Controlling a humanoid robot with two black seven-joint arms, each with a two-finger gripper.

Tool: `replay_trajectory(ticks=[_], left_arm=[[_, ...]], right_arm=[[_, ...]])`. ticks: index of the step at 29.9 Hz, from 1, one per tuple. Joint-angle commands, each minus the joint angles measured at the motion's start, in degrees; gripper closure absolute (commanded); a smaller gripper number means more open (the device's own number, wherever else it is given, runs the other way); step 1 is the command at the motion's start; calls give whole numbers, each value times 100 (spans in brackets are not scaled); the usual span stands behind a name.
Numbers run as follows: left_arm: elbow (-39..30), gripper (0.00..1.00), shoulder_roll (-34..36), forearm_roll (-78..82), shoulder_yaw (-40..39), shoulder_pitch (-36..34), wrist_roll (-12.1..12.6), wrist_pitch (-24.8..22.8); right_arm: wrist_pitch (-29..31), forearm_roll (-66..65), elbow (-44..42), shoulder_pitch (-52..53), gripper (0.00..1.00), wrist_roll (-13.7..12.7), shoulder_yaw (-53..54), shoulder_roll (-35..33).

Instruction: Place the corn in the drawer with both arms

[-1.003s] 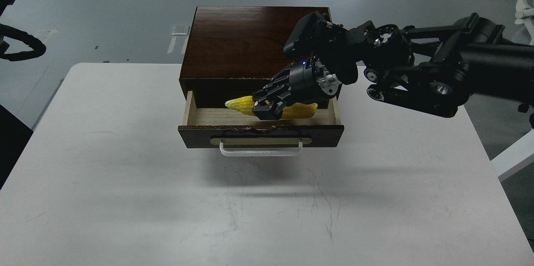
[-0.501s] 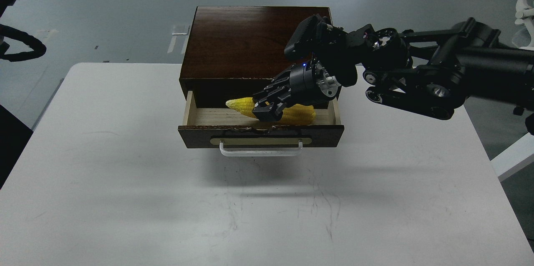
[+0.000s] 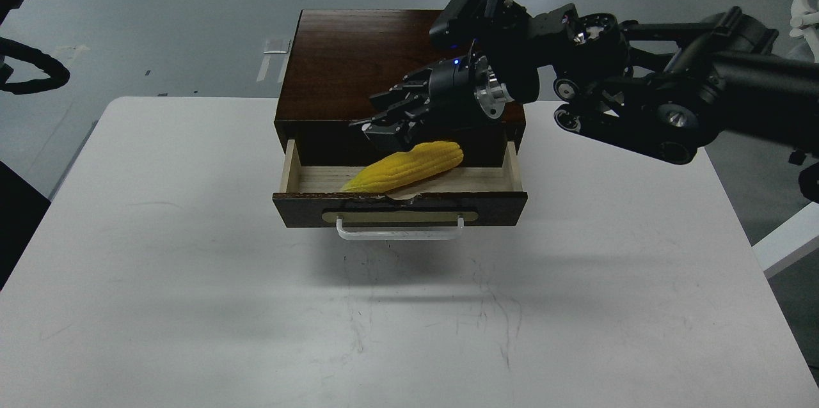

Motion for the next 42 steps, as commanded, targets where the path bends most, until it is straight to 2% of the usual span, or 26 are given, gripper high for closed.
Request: replay_trajectory(ticks=[1, 7, 15, 21, 26, 30, 32, 34, 39, 42], left_arm=[[7, 2, -13, 0, -5, -26, -26, 0], [86, 2, -40, -9, -22, -17, -53, 0], [95, 2, -180, -26, -22, 9, -61, 0], [156, 2, -321, -70, -84, 0, -61, 0], [552, 2, -549, -96, -92, 0, -9, 0], [570, 2, -558, -307, -92, 44, 0, 0], [666, 2, -584, -570, -92, 114, 0, 0], [754, 2, -602, -685, -92, 141, 0, 0], [860, 2, -637, -756, -154, 237, 0, 0], [860, 2, -646, -756, -180, 413, 44, 0]], right_arm=[[14, 794, -210, 61, 0, -9, 663, -14], [-12, 2156, -746, 114, 0, -18, 1340, -154], [137, 5117, -1669, -27, 0, 8, 1701, -866], [277, 7236, -2223, -580, 0, 43, 1982, -1332], [611, 8878, -2328, -1414, 0, -18, 2578, -1587], [761, 9576, -2355, -1917, 0, -62, 3019, -1666], [1032, 10013, -2582, -2205, 0, -228, 3299, -1772], [1330, 10321, -2653, -2407, 0, -238, 3414, -1772], [1364, 10674, -2689, -2803, 0, -238, 3468, -1789], [1364, 10736, -3012, -3006, 0, -220, 3468, -1711]])
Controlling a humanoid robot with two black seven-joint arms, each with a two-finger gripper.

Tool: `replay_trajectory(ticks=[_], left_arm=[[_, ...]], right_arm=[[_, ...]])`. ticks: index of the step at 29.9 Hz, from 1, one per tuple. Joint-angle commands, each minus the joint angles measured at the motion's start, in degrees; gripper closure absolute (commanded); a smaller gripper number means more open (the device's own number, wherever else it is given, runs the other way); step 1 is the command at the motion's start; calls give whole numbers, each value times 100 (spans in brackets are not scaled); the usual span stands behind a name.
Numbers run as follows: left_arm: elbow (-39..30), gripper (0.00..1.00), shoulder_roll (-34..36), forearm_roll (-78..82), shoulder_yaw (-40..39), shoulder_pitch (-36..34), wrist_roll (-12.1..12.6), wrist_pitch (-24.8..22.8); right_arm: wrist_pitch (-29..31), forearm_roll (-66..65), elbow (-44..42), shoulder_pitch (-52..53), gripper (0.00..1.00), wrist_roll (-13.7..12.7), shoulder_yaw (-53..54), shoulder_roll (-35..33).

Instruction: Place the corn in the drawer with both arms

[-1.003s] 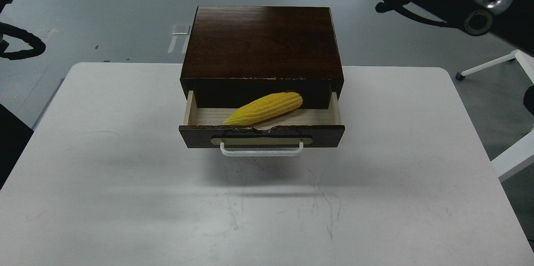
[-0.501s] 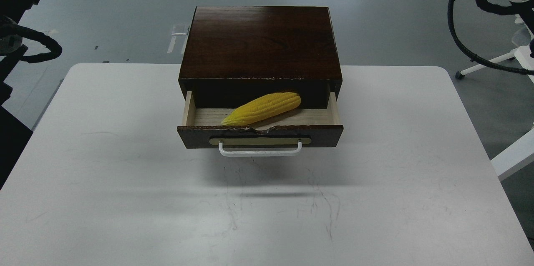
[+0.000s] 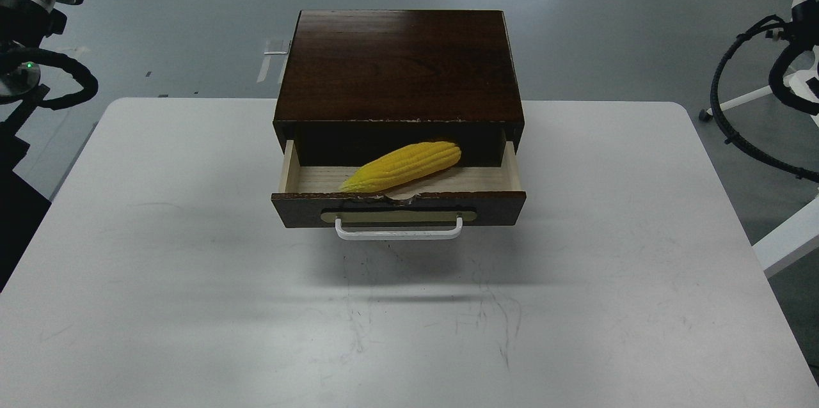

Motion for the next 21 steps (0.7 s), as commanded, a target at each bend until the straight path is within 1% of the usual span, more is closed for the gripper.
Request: replay_trajectory(ticks=[1, 5, 9, 12, 21], left_arm=[[11, 2, -10, -6, -29, 164, 55, 0], [195, 2, -80, -6, -20, 226, 64, 0], [721, 2, -378, 2, -20, 235, 64, 0], [977, 2, -546, 11, 6, 261, 64, 0], [1022, 2, -722, 46, 42, 340, 3, 0]], right_arm=[[2, 72, -343, -205, 0, 27, 2, 86], [2, 54, -546, -433, 0, 62, -42, 341], [2, 54, -537, -460, 0, 62, -42, 367], [2, 45, -546, -469, 0, 71, -33, 367], [2, 45, -607, -548, 0, 71, -25, 253]])
